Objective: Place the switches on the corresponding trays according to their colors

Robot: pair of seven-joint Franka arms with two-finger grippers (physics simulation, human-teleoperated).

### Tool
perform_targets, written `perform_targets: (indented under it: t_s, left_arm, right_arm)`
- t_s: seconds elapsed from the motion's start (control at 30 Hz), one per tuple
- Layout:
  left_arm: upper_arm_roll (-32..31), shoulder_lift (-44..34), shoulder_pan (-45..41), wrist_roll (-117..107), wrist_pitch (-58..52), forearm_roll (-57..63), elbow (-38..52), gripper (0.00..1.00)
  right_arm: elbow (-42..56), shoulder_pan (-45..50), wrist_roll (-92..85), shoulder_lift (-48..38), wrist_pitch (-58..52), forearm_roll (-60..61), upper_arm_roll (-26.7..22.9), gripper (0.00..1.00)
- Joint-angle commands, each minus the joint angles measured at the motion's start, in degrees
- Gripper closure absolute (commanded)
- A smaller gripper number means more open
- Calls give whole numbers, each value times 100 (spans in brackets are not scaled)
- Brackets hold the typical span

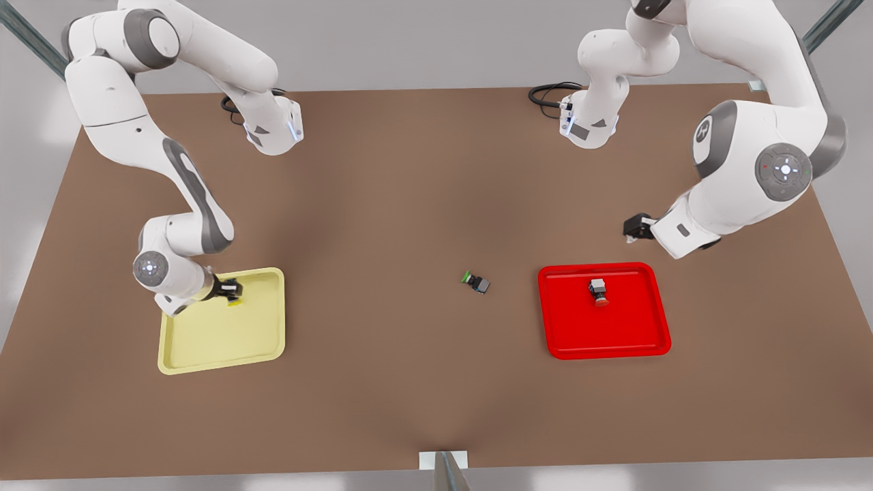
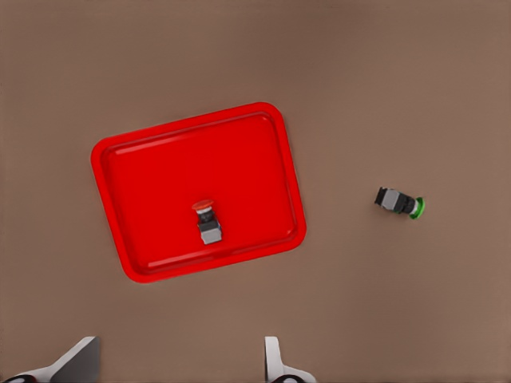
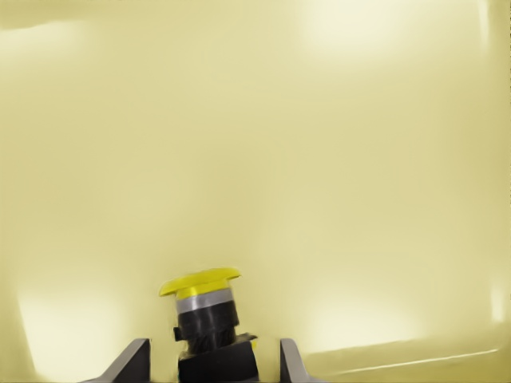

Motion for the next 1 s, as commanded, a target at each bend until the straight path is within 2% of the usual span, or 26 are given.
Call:
perform_targets:
  t_s: [0.0, 0.33, 0.43, 0.47, 0.5, 0.53, 0.57, 0.63, 0.67, 0.7, 0.73, 0.77, 0.97]
  left_arm:
    - [0, 8, 0, 9, 1, -35, 1, 0]
    - [36, 8, 0, -70, 10, 44, 107, 0]
    - [35, 35, 0, -70, 10, 44, 107, 0]
    - [35, 35, 0, -70, 10, 44, 107, 0]
    - [36, 35, 0, -70, 10, 44, 107, 0]
    - [35, 35, 0, -70, 10, 44, 107, 0]
    - [44, 35, 0, -70, 19, 44, 107, 0]
    - [35, 44, 0, -70, 10, 44, 107, 0]
    - [44, 44, 0, -70, 1, 44, 107, 0]
    - [44, 44, 0, -70, 1, 36, 107, 0]
    - [44, 44, 0, -70, 1, 35, 107, 0]
    - [44, 44, 0, -70, -8, 35, 107, 0]
    - [35, 44, 9, -70, -34, 27, 107, 0]
  right_arm:
    - [-1, -9, 0, 0, 0, 0, 9, 0]
    - [17, -123, -360, -62, 9, 0, 62, 0]
    - [17, -255, -1168, -71, 18, -70, 44, 0]
    - [192, -404, -1398, -386, -288, -26, 70, 0]
    - [508, -404, -1354, -877, -1165, 183, 376, 0]
    - [1280, -352, -1380, -1484, -2720, 1018, 580, 0]
    - [1817, -343, -1345, -2011, -3759, 1510, 589, 0]
    - [2951, 61, -783, -2602, -5404, 1626, 642, 0]
    - [3339, 429, -554, -2680, -5731, 1565, 590, 0]
    - [3304, 1795, -527, -2979, -5704, 1573, -564, 0]
    - [2770, 3646, -519, -3681, -5275, 1591, -2600, 0]
    - [1880, 3771, -211, -4448, -4588, 1591, -2680, 0]
    - [1845, 3815, -237, -4456, -4641, 1617, -2707, 0]
